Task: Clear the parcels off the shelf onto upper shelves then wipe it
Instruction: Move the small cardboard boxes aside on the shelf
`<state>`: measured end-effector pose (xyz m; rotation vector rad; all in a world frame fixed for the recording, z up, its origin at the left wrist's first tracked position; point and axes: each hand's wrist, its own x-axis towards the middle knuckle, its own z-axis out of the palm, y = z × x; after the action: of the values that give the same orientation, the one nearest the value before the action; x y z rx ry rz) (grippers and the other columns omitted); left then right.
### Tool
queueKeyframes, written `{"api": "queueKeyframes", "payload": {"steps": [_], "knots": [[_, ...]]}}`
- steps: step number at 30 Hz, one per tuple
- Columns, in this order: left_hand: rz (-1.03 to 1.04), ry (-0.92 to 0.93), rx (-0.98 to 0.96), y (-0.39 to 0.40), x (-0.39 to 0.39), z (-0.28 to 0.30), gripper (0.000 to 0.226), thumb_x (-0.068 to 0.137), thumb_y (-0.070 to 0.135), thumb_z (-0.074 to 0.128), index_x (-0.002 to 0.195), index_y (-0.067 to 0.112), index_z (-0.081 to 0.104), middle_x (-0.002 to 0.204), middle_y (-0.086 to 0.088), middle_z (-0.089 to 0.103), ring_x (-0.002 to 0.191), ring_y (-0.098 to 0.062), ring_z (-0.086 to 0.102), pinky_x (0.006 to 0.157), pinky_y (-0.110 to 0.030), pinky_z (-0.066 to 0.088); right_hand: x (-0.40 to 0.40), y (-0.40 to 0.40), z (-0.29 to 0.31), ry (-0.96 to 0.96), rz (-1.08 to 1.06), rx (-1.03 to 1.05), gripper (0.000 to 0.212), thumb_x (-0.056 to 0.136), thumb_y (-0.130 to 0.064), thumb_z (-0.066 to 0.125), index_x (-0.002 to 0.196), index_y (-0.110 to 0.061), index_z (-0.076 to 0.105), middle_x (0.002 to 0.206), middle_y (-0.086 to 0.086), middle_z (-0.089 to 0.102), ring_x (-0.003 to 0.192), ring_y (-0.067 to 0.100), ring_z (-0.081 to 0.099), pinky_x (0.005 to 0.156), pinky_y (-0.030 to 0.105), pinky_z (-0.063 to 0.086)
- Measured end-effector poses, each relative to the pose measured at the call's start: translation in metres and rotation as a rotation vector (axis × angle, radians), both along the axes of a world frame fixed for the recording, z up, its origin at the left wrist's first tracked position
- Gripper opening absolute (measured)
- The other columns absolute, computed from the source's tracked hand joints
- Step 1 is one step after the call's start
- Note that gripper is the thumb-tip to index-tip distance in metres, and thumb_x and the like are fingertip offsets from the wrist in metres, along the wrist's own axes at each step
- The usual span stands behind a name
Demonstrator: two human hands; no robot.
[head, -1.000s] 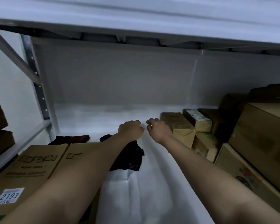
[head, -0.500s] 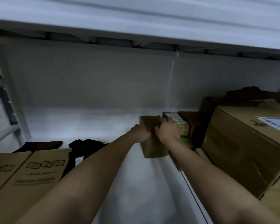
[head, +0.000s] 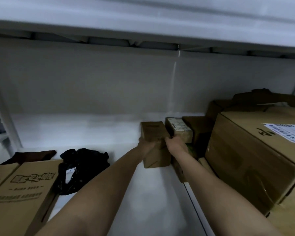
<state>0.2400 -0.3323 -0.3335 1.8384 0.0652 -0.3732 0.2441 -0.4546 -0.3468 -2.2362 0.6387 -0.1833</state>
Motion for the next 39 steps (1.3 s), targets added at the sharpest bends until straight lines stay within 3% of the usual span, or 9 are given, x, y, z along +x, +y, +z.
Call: {"api": "queueKeyframes", "payload": {"steps": [3,8,14,18,23,28,33,35,39], "knots": [[0.014,0.058,-0.048,-0.001,-0.003,0.0,0.013,0.097,0.02,0.051,0.102,0.008,0.051,0.102,-0.009,0.057,0.085,-0.018,0.055,0.064,-0.016,0.045,0.003,0.001,0.0,0.019,-0.024,0.038,0.053,0.092,-0.044,0.037,0.133,-0.013,0.049,0.126,0.011,0.057,0.106,0.032,0.056,0.094,0.042,0.047],[0.068,0.034,-0.135,0.003,0.014,-0.01,0.059,0.091,0.038,0.05,0.14,0.009,0.035,0.128,-0.016,0.054,0.113,-0.031,0.055,0.096,-0.039,0.047,0.001,0.008,-0.002,0.003,-0.014,0.068,0.056,0.09,-0.048,0.033,0.131,-0.014,0.051,0.132,0.011,0.051,0.11,0.032,0.052,0.097,0.043,0.043],[0.109,-0.069,-0.125,0.017,0.015,0.006,0.073,0.087,0.054,0.047,0.145,0.014,0.03,0.139,-0.013,0.043,0.12,-0.031,0.048,0.102,-0.04,0.041,0.003,0.022,0.013,-0.251,-0.008,0.328,0.059,0.087,-0.056,0.046,0.136,-0.023,0.044,0.134,0.014,0.046,0.122,0.035,0.045,0.106,0.045,0.036],[0.147,-0.059,-0.182,0.03,0.008,0.014,0.061,0.092,0.048,0.047,0.145,0.025,0.028,0.138,-0.012,0.039,0.115,-0.03,0.047,0.083,-0.035,0.043,-0.003,0.033,0.024,-0.361,0.096,0.508,0.062,0.092,-0.048,0.051,0.145,-0.022,0.031,0.14,0.01,0.045,0.124,0.029,0.046,0.104,0.036,0.036],[0.052,-0.09,-0.236,0.043,0.021,0.014,0.108,0.046,0.076,0.051,0.145,0.041,0.027,0.143,-0.01,0.039,0.119,-0.036,0.049,0.099,-0.052,0.044,-0.007,0.044,0.025,-0.356,0.07,0.525,0.068,0.093,-0.049,0.05,0.15,-0.021,0.026,0.145,0.01,0.042,0.129,0.031,0.044,0.108,0.04,0.036],[-0.047,-0.045,-0.176,0.057,0.049,-0.003,0.098,0.043,0.091,0.058,0.132,0.056,0.037,0.14,-0.006,0.045,0.116,-0.035,0.053,0.097,-0.052,0.045,-0.014,0.056,0.035,-0.346,0.064,0.525,0.067,0.091,-0.062,0.041,0.145,-0.022,0.039,0.14,0.009,0.049,0.122,0.03,0.05,0.107,0.044,0.039],[-0.039,0.043,-0.232,0.081,0.041,0.021,0.104,0.038,0.091,0.062,0.132,0.048,0.047,0.138,-0.008,0.046,0.112,-0.034,0.055,0.096,-0.05,0.047,-0.017,0.067,0.048,-0.311,0.039,0.548,0.083,0.083,-0.076,0.034,0.14,-0.017,0.045,0.133,0.006,0.054,0.119,0.028,0.053,0.108,0.043,0.038],[-0.052,0.07,-0.246,0.089,0.008,0.048,0.092,0.057,0.086,0.058,0.134,0.038,0.047,0.135,-0.009,0.05,0.108,-0.032,0.056,0.092,-0.044,0.047,-0.021,0.07,0.054,-0.308,0.035,0.585,0.076,0.088,-0.072,0.035,0.137,-0.014,0.046,0.124,0.004,0.054,0.12,0.027,0.052,0.109,0.041,0.037],[-0.079,0.147,-0.241,0.101,-0.008,0.067,0.06,0.081,0.071,0.049,0.104,0.017,0.058,0.097,-0.009,0.06,0.083,-0.028,0.054,0.081,-0.042,0.042,-0.03,0.073,0.061,-0.316,0.095,0.619,0.06,0.09,-0.071,0.029,0.103,-0.023,0.063,0.11,0.009,0.068,0.105,0.029,0.063,0.102,0.043,0.045]]}}
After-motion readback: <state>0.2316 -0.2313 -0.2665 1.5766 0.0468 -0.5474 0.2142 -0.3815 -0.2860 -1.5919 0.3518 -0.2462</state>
